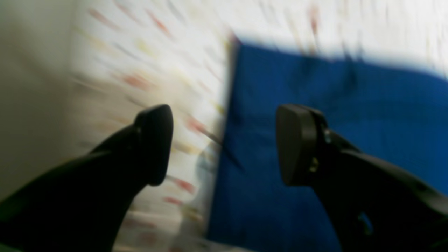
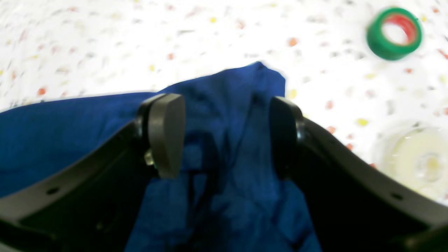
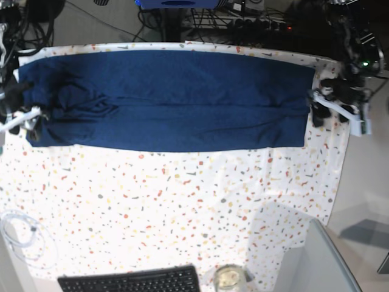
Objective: Layout the t-shirt on the table in an organized manner, then fold the t-shirt properly
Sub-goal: 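Lower the folded edge with both grippers and release it flat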
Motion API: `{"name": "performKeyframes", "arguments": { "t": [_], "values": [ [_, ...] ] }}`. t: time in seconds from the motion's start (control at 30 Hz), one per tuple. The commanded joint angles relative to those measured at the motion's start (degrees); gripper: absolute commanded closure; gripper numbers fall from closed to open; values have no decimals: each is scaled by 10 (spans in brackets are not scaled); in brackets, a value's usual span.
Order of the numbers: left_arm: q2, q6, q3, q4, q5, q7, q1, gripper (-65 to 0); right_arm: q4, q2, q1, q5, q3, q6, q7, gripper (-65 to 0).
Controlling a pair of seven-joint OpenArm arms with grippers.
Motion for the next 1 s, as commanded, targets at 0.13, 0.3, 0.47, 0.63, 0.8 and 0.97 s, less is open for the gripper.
{"name": "performKeyframes", "arguments": {
  "t": [0.13,0.3,0.47,0.63,0.8,0.97],
  "values": [
    [15,1,-9,54,-3,14,-23,-319,-59,8,72,5,-4,6,-8,-191],
    [31,1,62,-37,1,3,-56,0,-166,8,129,5,-41,6,-4,-30],
    [39,1,62,-98,3,-39,-55,0,-232,10,149,4,-40,7,9,0],
    [22,1,61,-153,3,-53,-54,0,-340,32,169,4,-44,7,68,0],
    [17,1,57,-164,3,-53,-54,0,-349,46,164,4,-39,6,82,0],
    [20,1,56,-104,-2,-48,-44,0,-260,47,126,6,-38,6,82,0]
  ]
}}
